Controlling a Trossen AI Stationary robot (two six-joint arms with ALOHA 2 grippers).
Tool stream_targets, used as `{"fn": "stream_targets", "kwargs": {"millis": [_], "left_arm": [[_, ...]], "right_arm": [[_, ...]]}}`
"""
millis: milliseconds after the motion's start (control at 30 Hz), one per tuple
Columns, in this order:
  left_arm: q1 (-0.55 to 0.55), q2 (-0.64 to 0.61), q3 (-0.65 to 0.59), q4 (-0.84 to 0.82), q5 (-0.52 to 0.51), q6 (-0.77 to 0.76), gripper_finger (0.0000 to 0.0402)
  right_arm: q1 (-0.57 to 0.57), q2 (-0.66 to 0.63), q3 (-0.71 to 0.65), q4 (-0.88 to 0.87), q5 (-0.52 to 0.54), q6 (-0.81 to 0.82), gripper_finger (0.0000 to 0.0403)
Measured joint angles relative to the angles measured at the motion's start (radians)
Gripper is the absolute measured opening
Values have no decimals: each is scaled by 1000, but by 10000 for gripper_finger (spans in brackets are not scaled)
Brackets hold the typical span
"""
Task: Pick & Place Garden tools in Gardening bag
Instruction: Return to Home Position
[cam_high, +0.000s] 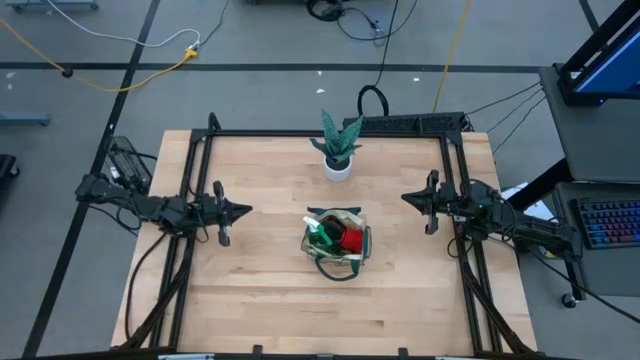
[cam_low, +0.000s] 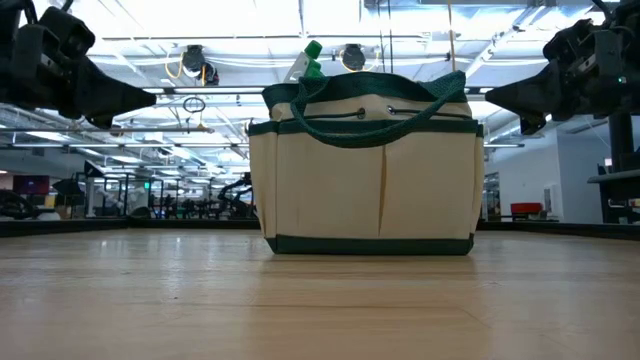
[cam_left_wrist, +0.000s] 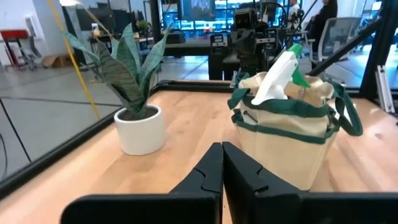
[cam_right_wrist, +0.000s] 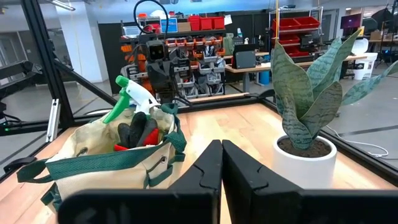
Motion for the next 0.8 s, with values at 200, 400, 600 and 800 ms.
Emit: {"fn": "stream_targets", "kwargs": {"millis": [200, 400, 600, 800], "left_arm": [[0, 0, 0, -1, 0, 5, 26], [0, 0, 0, -1, 0, -3, 30], [0, 0, 0, -1, 1, -4, 30], [0, 0, 0, -1, 1, -6, 30]], "right_arm": [[0, 0, 0, 2, 0, 0, 0], [0, 0, 0, 3, 0, 0, 0], [0, 0, 0, 3, 0, 0, 0], [0, 0, 0, 4, -1, 0, 0]]}}
